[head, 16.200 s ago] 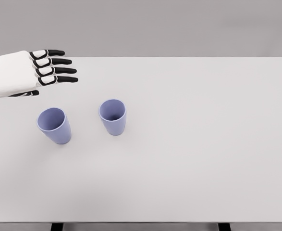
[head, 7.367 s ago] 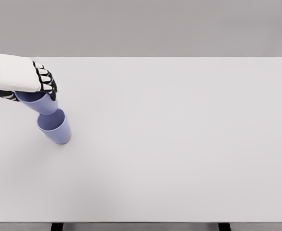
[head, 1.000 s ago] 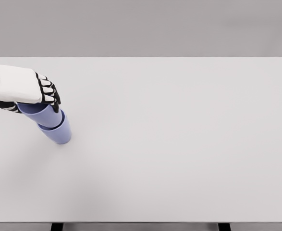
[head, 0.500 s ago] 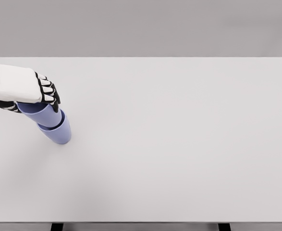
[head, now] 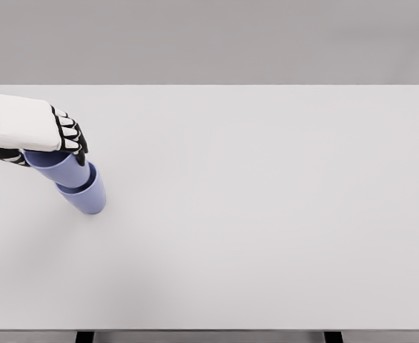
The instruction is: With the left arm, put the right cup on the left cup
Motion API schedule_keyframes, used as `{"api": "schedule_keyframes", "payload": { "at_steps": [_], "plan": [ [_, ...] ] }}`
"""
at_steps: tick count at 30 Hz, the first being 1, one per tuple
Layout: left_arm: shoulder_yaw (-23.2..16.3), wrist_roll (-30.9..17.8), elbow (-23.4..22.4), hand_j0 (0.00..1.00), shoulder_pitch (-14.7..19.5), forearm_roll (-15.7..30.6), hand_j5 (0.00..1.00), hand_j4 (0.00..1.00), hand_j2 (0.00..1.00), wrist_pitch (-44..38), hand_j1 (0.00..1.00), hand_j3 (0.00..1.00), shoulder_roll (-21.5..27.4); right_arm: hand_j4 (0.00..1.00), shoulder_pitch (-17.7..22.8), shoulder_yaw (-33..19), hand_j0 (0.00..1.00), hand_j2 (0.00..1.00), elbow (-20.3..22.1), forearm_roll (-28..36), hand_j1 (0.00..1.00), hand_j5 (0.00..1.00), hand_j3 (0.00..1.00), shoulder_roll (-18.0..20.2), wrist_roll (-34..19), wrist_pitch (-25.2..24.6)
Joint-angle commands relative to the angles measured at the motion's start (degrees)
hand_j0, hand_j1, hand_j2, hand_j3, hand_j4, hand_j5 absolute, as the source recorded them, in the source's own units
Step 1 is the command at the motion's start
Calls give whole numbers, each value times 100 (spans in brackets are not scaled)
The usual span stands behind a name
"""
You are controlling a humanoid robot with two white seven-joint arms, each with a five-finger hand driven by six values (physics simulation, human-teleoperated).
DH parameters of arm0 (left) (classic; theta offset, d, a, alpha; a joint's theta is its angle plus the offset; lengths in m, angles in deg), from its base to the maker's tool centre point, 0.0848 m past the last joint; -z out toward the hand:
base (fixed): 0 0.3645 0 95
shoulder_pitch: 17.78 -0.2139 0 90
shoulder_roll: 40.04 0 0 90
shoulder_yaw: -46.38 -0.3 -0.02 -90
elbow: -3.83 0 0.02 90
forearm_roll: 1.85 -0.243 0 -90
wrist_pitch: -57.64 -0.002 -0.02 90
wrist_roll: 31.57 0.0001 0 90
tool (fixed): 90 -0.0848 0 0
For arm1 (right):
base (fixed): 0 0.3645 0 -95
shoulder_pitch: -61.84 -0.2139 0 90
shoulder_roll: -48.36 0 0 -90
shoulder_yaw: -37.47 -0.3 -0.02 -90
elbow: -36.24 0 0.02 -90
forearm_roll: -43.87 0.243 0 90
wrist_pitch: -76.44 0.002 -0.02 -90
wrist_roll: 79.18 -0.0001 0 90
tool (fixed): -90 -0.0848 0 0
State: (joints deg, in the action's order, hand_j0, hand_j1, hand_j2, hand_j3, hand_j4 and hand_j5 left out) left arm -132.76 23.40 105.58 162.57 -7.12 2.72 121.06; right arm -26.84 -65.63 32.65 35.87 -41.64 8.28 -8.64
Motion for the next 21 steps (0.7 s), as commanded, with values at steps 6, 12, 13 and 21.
{"api": "schedule_keyframes", "payload": {
  "at_steps": [6, 12, 13, 21],
  "plan": [
    [11, 2, 11, 75, 0, -8, 75, 75, 75, -8, 75, 75, 0, 100, 0, 0, 100, 100, -2, 0, 100, 100, 100, 0, -1, 0],
    [29, 2, 11, 76, 9, 0, 76, 76, 76, -8, 76, 76, 0, 100, 0, 0, 100, 100, -2, 0, 100, 100, 100, 0, -1, 0],
    [29, 2, 11, 76, 9, 9, 76, 76, 76, -8, 76, 76, -8, 100, 0, 0, 100, 100, -2, 0, 100, 100, 100, 0, -1, 0],
    [29, 2, 11, 80, 9, 0, 80, 80, 80, -8, 80, 80, -43, 100, 0, 0, 100, 100, -2, 0, 100, 100, 100, 0, -1, 0]
  ]
}}
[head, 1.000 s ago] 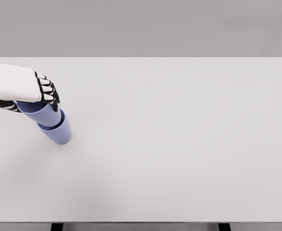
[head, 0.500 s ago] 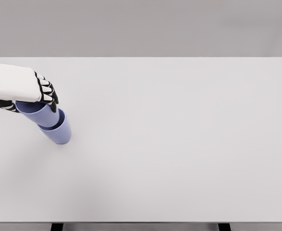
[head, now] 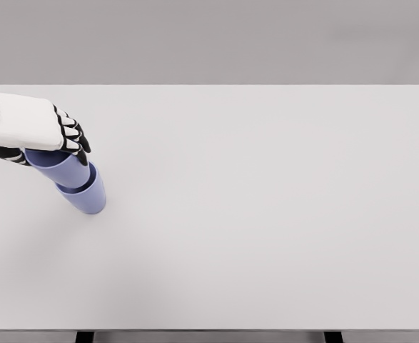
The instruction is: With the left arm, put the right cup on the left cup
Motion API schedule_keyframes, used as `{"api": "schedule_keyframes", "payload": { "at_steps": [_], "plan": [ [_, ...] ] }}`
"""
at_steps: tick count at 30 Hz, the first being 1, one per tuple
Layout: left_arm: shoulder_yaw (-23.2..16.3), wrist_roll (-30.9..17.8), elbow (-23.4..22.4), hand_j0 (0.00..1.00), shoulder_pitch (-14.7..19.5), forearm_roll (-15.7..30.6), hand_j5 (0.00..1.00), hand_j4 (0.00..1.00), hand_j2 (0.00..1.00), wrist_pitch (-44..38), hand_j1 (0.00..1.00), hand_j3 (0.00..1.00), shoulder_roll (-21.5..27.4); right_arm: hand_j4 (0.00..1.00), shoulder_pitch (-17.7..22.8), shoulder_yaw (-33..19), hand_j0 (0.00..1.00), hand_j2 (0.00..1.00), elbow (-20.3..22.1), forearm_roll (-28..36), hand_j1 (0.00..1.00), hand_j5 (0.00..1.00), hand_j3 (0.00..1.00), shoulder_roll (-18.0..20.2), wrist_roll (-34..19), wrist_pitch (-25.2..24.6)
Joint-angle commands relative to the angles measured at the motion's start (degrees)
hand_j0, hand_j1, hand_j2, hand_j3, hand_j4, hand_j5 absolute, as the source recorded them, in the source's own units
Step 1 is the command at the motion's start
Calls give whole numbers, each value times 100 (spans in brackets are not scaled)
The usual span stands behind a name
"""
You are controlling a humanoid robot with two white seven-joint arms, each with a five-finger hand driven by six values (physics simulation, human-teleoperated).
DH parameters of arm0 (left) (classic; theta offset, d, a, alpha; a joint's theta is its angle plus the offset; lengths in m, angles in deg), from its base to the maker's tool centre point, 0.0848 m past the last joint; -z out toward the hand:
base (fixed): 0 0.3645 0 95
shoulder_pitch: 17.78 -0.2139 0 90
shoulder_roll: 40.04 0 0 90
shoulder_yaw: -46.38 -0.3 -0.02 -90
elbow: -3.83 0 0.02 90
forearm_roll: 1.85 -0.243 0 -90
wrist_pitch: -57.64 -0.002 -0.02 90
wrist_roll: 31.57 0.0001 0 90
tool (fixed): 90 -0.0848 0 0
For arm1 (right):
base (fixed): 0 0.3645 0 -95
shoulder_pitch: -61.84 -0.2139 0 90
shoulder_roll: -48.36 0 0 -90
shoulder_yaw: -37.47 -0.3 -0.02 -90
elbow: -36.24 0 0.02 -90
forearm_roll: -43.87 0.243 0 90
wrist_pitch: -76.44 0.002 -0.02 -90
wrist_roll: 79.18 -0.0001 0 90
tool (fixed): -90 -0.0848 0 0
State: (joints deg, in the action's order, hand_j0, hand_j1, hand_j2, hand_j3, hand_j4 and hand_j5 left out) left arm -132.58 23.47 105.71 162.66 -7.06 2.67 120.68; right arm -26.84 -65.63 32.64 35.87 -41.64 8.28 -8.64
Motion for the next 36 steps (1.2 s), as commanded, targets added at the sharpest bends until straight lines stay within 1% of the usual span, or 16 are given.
{"api": "schedule_keyframes", "payload": {
  "at_steps": [1, 11, 25, 26, 27, 28, 33, 34, 36],
  "plan": [
    [11, -4, -2, 80, 0, -15, 80, 80, 80, -3, 80, 80, -5, 100, 0, 0, 100, 100, -1, 0, 100, 100, 100, 0, -1, 0],
    [19, -4, -2, 86, 0, -41, 86, 86, 86, -3, 86, 86, -5, 100, 0, 0, 100, 100, -1, 0, 100, 100, 100, 0, -1, 0],
    [11, -4, 25, 87, -9, -41, 87, 87, 87, -3, 87, 87, -5, 100, 0, 0, 100, 100, -1, 0, 100, 100, 100, 0, -1, 0],
    [28, -4, 34, 89, 0, -33, 89, 89, 89, -3, 89, 89, 12, 100, 0, 0, 100, 100, -1, 0, 100, 100, 100, 0, -1, 0],
    [46, -4, 42, 95, 0, -15, 95, 95, 95, -3, 95, 95, 30, 100, 0, 0, 100, 100, -1, 0, 100, 100, 100, 0, -1, 0],
    [81, -4, 51, 100, 9, -6, 100, 100, 100, -3, 100, 100, 39, 100, 0, 0, 100, 100, -1, 0, 100, 100, 100, 0, -1, 0],
    [125, -4, 51, 100, 44, 11, 100, 100, 100, -3, 100, 100, 65, 100, 0, 0, 100, 100, -1, 0, 100, 100, 100, 0, -1, 0],
    [239, -4, 51, 100, 44, 38, 100, 100, 100, -3, 100, 100, 83, 100, 0, 0, 100, 100, -1, 0, 100, 100, 100, 0, -1, 0],
    [301, -4, 51, 100, 35, 117, 100, 100, 100, -3, 100, 100, 83, 100, 0, 0, 100, 100, -1, 0, 100, 100, 100, 0, -1, 0]
  ]
}}
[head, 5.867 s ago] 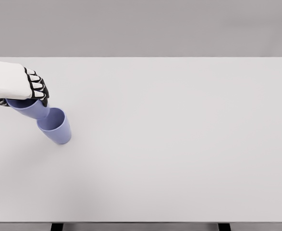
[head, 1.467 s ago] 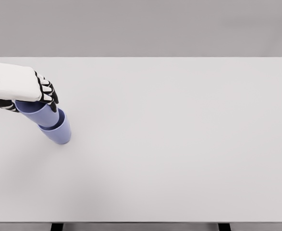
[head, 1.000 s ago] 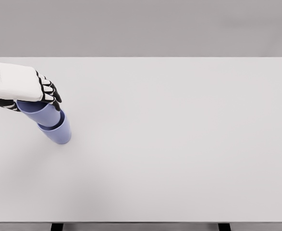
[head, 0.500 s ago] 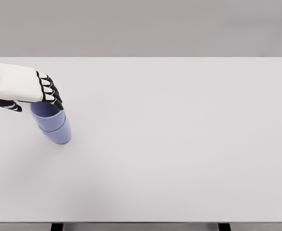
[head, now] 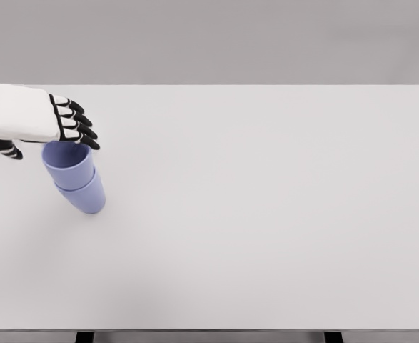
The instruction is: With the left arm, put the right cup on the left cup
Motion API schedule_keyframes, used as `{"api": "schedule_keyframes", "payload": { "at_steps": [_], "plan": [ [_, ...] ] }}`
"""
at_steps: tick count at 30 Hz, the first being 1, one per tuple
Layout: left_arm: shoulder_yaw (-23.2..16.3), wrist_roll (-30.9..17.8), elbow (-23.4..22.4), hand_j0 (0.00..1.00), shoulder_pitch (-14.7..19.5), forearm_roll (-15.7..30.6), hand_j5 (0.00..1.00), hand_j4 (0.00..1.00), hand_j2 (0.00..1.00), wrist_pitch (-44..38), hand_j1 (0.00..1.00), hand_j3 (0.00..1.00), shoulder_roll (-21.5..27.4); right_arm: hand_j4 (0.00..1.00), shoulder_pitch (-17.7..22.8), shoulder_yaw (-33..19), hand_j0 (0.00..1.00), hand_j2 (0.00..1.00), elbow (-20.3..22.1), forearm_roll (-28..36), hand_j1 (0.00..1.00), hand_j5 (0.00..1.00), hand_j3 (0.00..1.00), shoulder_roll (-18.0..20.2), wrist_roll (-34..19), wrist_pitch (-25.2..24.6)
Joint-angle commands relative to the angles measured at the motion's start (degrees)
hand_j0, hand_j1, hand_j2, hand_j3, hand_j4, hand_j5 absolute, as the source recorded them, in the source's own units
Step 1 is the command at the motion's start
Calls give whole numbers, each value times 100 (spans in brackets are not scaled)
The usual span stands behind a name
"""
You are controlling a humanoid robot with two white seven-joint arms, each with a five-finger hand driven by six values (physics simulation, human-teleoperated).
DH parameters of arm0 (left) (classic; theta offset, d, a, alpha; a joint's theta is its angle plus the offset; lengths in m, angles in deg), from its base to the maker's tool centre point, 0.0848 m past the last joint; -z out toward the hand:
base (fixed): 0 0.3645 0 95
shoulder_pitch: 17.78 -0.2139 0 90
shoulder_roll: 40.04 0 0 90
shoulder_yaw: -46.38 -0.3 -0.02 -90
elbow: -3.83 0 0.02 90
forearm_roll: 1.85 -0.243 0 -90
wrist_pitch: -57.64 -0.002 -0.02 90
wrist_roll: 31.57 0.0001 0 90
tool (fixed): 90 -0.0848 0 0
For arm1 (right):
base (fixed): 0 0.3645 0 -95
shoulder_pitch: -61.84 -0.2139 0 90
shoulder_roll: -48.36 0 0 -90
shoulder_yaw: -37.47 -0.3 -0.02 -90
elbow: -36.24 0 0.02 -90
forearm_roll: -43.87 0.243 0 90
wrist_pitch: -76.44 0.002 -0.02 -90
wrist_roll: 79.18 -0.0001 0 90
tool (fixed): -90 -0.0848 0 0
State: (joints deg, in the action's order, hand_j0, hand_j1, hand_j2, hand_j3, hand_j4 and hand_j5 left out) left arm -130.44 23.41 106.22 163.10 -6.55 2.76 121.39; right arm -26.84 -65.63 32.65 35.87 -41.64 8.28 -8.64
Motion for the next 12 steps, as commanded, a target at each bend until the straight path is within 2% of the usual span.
{"api": "schedule_keyframes", "payload": {
  "at_steps": [1, 12],
  "plan": [
    [95, 2, 0, 100, 0, 84, 100, 100, 100, -13, 100, 100, 11, 100, 0, 0, 100, 100, -2, 0, 100, 100, 100, 0, -1, 0],
    [174, 2, 0, 100, -35, 128, 100, 100, 100, -13, 100, 100, 11, 100, 0, 0, 100, 100, -2, 0, 100, 100, 100, 0, -1, 0]
  ]
}}
